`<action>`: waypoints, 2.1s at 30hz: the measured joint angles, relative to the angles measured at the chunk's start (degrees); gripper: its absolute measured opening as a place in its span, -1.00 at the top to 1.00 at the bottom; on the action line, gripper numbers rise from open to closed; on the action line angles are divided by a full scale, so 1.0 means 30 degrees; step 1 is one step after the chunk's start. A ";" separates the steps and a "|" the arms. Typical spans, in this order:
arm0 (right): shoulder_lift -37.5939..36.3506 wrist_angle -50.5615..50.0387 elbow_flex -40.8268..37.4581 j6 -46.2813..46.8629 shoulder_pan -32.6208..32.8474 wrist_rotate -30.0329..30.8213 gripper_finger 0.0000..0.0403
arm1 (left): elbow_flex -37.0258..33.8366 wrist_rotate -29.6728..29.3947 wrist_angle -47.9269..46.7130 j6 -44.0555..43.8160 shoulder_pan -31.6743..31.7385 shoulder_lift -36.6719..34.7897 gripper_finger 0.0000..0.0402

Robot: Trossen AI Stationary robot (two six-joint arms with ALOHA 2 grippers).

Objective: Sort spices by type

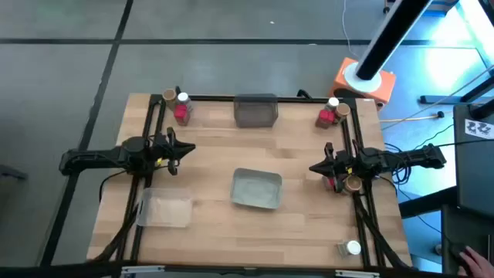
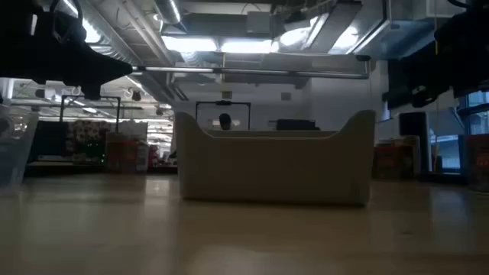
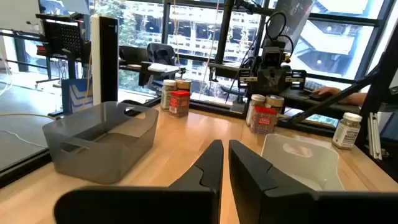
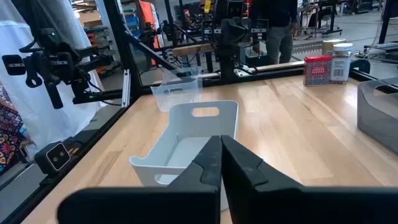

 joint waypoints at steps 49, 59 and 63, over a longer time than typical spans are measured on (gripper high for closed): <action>0.0000 0.2454 -0.0118 -0.0683 -0.0001 0.1263 0.95 | -0.0004 0.0004 0.0011 -0.0066 0.0001 -0.0001 0.93; 0.0015 0.4826 0.0163 -0.6023 -0.0001 1.2584 0.95 | -0.0004 -0.0018 0.0948 0.0820 0.0025 0.0007 0.92; 0.0022 0.4788 0.1066 -0.7631 -0.0289 1.5218 0.95 | -0.0004 -0.0353 0.1840 0.1612 0.0025 -0.0001 0.92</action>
